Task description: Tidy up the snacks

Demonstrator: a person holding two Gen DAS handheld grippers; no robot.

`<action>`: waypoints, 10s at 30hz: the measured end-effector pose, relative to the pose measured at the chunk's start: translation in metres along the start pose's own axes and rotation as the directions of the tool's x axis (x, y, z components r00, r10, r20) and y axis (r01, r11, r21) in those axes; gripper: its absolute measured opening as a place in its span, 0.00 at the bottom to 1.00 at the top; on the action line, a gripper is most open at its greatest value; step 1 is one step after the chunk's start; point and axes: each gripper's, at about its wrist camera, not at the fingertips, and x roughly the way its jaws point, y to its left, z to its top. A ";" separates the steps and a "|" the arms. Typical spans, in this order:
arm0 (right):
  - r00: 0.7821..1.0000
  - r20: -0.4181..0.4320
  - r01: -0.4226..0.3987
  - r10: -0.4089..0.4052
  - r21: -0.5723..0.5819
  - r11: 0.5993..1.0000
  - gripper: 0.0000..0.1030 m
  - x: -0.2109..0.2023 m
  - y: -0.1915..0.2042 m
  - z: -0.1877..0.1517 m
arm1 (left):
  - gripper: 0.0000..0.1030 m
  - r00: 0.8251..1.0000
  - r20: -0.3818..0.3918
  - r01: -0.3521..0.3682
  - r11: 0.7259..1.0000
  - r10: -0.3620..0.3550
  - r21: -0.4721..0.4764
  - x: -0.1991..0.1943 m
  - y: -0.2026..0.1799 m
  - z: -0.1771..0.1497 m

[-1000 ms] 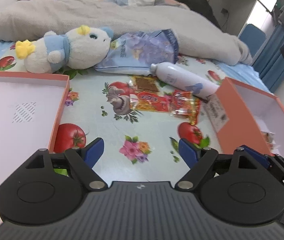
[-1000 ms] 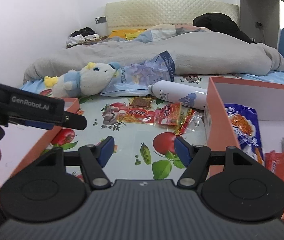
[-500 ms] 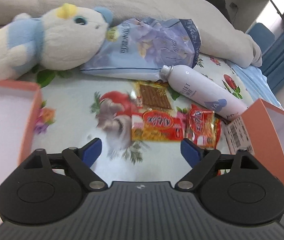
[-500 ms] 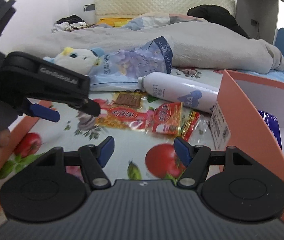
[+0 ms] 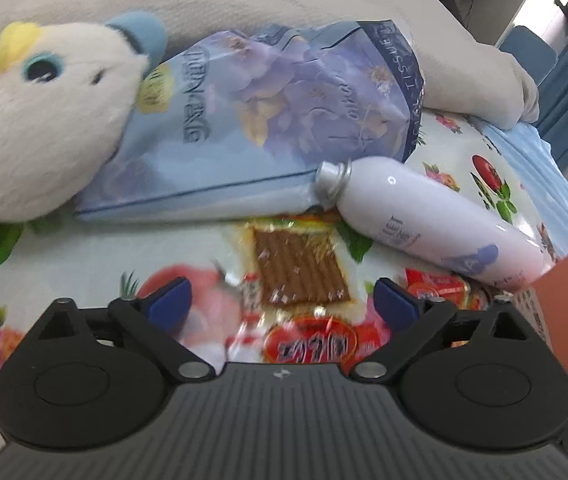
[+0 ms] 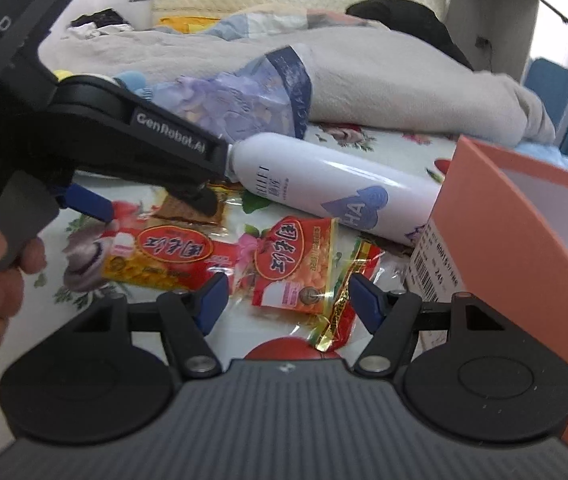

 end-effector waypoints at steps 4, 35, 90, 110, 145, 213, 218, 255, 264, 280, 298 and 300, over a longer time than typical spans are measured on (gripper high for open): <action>1.000 -0.002 -0.021 0.021 -0.013 1.000 0.66 0.011 0.001 -0.004 | 0.99 1.000 0.015 -0.022 0.998 0.022 0.057 0.012 -0.012 0.008; 0.994 -0.016 -0.112 0.111 -0.039 0.993 0.31 -0.038 -0.002 -0.010 | 0.66 0.986 -0.037 -0.158 0.982 0.162 0.104 -0.027 -0.016 -0.032; 0.960 -0.201 -0.189 0.193 0.036 0.981 0.83 -0.136 -0.016 -0.105 | 0.61 0.996 -0.029 -0.091 0.993 0.089 -0.078 -0.209 -0.001 -0.218; 0.942 -0.210 -0.249 0.263 0.092 0.964 0.50 -0.161 -0.027 -0.089 | 0.61 0.998 0.004 -0.060 0.997 0.060 -0.043 -0.234 -0.021 -0.210; 0.976 0.128 -0.190 0.175 0.115 0.975 0.50 -0.283 -0.133 0.047 | 0.60 0.968 0.235 0.061 0.992 -0.085 0.107 -0.359 -0.155 -0.106; 0.994 0.108 -0.016 -0.022 0.345 0.939 0.72 -0.293 -0.294 0.055 | 0.85 0.964 0.153 0.159 0.933 -0.217 0.322 -0.330 -0.323 -0.055; 0.988 0.149 -0.024 -0.033 0.365 0.931 0.72 -0.337 -0.285 0.056 | 0.85 0.939 0.216 0.190 0.925 -0.269 0.330 -0.386 -0.319 -0.063; 0.989 0.140 0.001 -0.052 0.345 0.939 0.72 -0.395 -0.231 -0.042 | 0.88 0.932 0.268 0.149 0.933 -0.243 0.328 -0.431 -0.259 -0.196; 0.988 0.142 0.003 -0.054 0.342 0.940 0.72 -0.389 -0.233 -0.056 | 0.88 0.923 0.292 0.145 0.927 -0.252 0.345 -0.424 -0.263 -0.210; 0.987 0.155 -0.021 -0.031 0.323 0.946 0.72 -0.393 -0.218 -0.060 | 0.88 0.924 0.316 0.103 0.937 -0.214 0.334 -0.435 -0.241 -0.220; 0.988 0.141 0.012 -0.067 0.361 0.933 1.00 -0.389 -0.233 -0.062 | 1.00 0.934 0.304 0.085 0.943 -0.188 0.322 -0.433 -0.241 -0.218; 0.988 0.139 0.019 -0.073 0.360 0.933 1.00 -0.389 -0.233 -0.063 | 1.00 0.936 0.303 0.076 0.943 -0.180 0.324 -0.432 -0.243 -0.218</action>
